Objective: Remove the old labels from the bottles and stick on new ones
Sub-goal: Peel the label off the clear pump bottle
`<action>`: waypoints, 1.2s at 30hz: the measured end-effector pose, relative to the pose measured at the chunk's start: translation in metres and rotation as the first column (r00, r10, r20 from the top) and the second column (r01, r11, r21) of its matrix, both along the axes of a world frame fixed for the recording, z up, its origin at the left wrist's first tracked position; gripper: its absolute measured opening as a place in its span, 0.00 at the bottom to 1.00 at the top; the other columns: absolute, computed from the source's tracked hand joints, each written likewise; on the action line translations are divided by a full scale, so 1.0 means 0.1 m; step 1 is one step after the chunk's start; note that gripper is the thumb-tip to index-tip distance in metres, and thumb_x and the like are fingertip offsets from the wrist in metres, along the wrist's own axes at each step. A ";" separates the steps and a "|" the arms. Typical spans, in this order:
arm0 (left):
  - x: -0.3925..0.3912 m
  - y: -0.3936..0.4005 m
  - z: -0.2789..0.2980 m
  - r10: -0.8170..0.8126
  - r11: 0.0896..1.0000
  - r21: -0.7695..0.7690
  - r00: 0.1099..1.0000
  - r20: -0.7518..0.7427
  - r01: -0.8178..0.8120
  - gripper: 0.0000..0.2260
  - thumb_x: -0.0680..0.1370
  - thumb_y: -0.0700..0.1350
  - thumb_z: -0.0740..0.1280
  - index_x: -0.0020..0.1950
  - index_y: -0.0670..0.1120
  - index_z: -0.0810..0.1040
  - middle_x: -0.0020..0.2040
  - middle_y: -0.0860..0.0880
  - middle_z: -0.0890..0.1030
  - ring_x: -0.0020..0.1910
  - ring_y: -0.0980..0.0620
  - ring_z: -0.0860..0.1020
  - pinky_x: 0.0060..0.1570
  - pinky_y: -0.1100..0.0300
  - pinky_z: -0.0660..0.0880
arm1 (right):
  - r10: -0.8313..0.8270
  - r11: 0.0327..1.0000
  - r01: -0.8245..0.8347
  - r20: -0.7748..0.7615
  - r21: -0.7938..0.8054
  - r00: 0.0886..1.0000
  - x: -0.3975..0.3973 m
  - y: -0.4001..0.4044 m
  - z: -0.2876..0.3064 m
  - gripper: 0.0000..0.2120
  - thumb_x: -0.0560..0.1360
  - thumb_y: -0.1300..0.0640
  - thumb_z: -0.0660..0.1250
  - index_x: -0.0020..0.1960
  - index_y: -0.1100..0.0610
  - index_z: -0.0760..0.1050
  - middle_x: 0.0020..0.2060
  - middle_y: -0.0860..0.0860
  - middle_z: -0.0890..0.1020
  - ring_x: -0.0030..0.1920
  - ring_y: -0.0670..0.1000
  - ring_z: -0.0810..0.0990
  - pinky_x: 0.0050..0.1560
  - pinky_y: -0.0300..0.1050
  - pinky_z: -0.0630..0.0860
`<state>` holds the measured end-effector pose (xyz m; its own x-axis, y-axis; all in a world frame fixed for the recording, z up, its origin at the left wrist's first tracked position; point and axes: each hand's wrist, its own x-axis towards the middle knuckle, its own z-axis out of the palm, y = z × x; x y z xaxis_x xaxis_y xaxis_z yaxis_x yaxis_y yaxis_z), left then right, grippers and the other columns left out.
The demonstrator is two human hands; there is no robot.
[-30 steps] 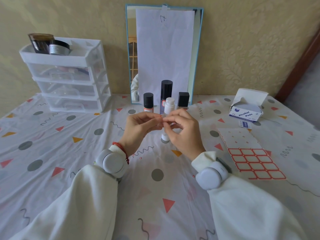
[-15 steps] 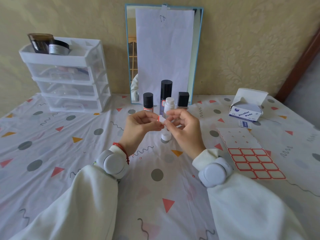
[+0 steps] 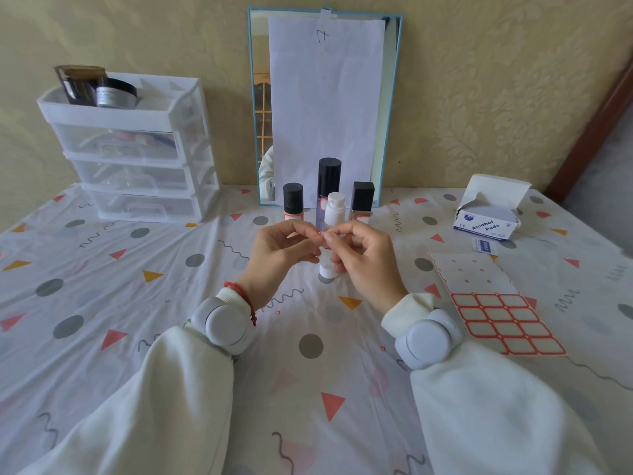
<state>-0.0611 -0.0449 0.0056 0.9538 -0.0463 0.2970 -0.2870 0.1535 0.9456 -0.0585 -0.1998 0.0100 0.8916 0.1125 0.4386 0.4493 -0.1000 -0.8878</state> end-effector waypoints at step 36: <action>0.00 0.01 0.02 0.126 0.992 -0.010 0.991 0.036 -0.126 0.06 0.72 0.30 0.69 0.41 0.41 0.79 0.36 0.46 0.81 0.34 0.51 0.79 0.36 0.61 0.76 | 0.124 0.982 -0.106 -0.108 0.157 0.986 -0.08 0.00 0.07 0.05 0.75 0.66 0.68 0.47 0.61 0.82 0.40 0.56 0.86 0.42 0.53 0.86 0.43 0.43 0.82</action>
